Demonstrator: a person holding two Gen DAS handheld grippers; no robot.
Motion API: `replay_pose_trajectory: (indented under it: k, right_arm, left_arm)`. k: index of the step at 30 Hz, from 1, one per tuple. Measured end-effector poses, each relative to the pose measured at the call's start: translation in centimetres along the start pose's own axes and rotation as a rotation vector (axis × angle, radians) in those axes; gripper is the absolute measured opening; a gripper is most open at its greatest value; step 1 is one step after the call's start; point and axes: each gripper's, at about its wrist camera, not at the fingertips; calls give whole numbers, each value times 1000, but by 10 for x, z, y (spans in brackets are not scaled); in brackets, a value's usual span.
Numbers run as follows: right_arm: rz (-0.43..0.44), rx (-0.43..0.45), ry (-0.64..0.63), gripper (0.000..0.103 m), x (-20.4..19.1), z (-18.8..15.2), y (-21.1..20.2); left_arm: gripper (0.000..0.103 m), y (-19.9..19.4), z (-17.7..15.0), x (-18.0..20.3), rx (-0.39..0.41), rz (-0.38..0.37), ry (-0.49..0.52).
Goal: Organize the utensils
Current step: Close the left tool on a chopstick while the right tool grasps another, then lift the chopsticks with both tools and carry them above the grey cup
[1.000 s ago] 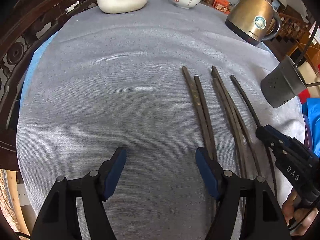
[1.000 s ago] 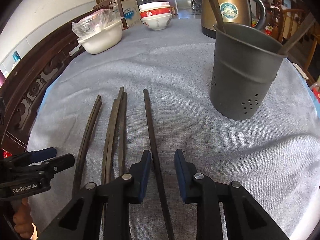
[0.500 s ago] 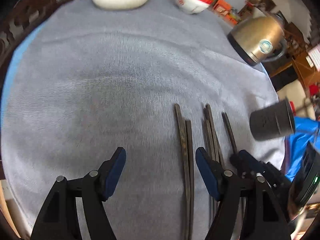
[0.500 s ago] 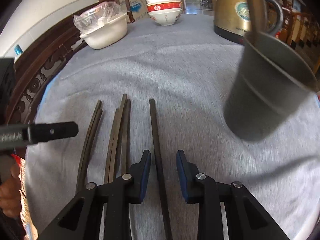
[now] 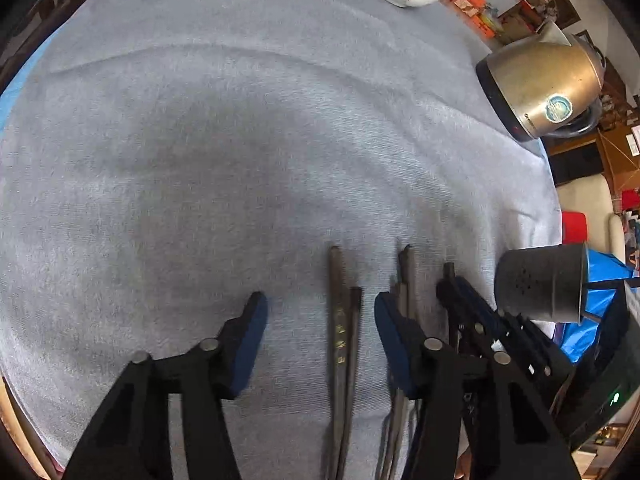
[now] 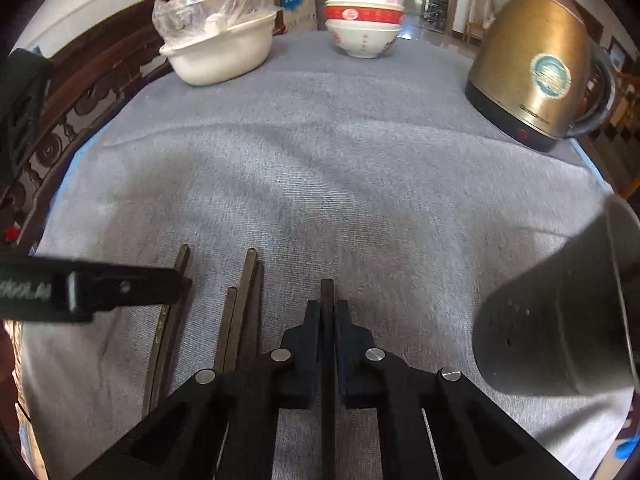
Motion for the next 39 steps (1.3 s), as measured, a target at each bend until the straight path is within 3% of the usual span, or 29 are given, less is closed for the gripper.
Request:
replay_pose_trajectory:
  k: [10,17,20,28,33,35,39]
  right_arm:
    - [67,122,64,8,19,-22,-62]
    - [103,202,87,7,23,-33,-99]
    - [119,245,100,7,27,-38,-115]
    - [164,328,183,8,47,-48,-145]
    - [161,353,225,7,61,-53,-156]
    - [161,360,239,7,66,-56,-159]
    - [166,365,257,7,72,-57,-160]
  left_arm:
    - [14,10,14,27,20,72,12]
    - [13,2,8,31,40,60,12]
    - [13,-22,-10,25,91,47,27]
    - [13,-61,-19,45,166,-101,102]
    - [19,-55,-14,34,169,-104,79]
    - [30,-50,-13,25,174,-91,61]
    - [31,-41,-16,19,164,-27,53]
Point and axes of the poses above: each gripper's, at about its wrist camera, not at the fingertips, and y roughly the way its jaws point, x to its right, z to its top, and after that the axes turned 6 degrees about y, right-handed
